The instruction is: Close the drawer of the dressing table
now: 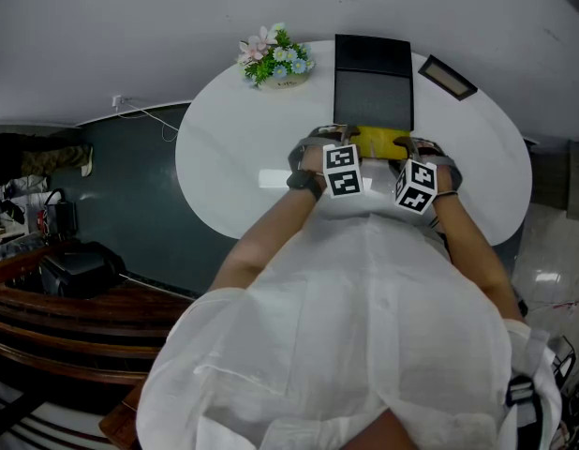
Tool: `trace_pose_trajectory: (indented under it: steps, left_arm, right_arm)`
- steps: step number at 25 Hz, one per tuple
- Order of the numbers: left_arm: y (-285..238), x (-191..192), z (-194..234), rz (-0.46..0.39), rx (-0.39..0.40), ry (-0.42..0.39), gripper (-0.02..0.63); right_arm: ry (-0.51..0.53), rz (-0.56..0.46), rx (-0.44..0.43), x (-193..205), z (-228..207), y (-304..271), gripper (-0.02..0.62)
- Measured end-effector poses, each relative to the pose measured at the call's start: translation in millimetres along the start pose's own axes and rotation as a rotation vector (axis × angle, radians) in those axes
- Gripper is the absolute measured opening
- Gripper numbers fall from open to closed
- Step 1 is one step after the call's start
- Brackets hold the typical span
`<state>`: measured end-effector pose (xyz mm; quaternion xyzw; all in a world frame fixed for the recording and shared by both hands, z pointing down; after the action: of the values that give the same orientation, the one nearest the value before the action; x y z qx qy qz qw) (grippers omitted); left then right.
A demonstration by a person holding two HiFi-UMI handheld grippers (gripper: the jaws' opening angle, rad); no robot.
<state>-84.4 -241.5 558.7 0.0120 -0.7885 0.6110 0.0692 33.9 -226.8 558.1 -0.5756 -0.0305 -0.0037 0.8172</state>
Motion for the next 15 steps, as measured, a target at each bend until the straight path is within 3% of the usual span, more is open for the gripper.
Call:
trace_pose_trajectory:
  steps: [8, 15]
  left_arm:
    - [0.5, 1.1, 8.6, -0.016, -0.030, -0.008, 0.372]
    - [-5.2, 1.3, 22.9, -0.010, 0.032, 0.005, 0.388]
  right_arm:
    - [0.029, -0.033, 0.037, 2.1, -10.1, 0.5, 0.299]
    - [-0.007, -0.020, -0.041, 1.0, -26.3, -6.3, 0.310]
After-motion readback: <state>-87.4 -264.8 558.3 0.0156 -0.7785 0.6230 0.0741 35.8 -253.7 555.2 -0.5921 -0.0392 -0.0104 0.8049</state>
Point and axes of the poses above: the fingertips, and each gripper's own axes: y backward along the fingers, z to its left, x out of its underside, the point moved 9 cm from there along y, backward along the fingers, and after that the axes turned 15 degrees about z, right-handed, at the moved point
